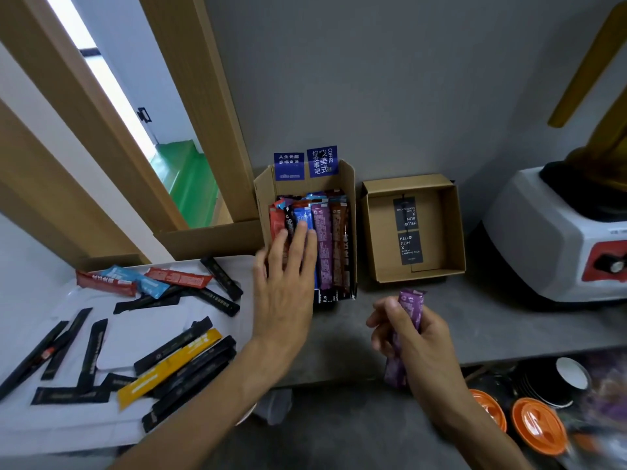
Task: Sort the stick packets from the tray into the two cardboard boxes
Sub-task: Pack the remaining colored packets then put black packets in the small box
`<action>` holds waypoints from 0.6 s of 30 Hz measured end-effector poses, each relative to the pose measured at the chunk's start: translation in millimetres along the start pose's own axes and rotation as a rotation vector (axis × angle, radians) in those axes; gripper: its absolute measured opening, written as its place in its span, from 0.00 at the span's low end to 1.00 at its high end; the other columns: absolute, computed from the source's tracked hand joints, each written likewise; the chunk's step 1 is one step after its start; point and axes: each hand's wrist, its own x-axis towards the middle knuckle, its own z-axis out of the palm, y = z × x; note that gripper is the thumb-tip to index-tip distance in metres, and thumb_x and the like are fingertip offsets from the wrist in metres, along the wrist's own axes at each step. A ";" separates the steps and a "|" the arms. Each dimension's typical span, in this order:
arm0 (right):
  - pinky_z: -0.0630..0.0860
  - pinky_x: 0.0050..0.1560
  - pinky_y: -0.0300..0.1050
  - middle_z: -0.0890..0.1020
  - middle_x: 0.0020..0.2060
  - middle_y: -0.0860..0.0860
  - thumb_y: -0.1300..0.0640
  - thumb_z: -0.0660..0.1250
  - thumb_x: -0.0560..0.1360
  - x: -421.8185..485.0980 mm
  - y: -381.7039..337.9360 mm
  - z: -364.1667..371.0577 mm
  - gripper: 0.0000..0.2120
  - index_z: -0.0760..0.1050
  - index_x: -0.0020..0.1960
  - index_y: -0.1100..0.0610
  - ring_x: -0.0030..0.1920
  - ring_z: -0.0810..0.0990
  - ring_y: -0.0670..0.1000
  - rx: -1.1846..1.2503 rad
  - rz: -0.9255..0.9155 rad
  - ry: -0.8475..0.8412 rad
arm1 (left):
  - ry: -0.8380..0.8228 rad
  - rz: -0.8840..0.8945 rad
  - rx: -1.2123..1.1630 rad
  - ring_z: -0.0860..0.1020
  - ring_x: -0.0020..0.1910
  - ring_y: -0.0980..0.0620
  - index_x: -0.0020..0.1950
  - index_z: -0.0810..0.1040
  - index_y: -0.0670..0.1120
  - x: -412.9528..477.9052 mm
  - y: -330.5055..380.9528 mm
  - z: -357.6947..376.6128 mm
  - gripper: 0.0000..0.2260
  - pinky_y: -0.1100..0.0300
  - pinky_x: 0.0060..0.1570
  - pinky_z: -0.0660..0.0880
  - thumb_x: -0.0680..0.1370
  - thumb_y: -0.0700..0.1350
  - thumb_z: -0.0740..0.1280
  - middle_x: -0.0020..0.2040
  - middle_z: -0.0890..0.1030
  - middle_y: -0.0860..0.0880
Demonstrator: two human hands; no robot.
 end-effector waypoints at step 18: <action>0.76 0.49 0.47 0.81 0.39 0.56 0.48 0.55 0.83 25.3 -16.8 12.0 0.19 0.76 0.48 0.62 0.40 0.81 0.51 0.561 0.100 0.063 | -0.350 -0.188 -0.972 0.77 0.51 0.64 0.59 0.79 0.56 -50.6 6.6 -47.1 0.09 0.69 0.49 0.72 0.79 0.52 0.67 0.52 0.81 0.60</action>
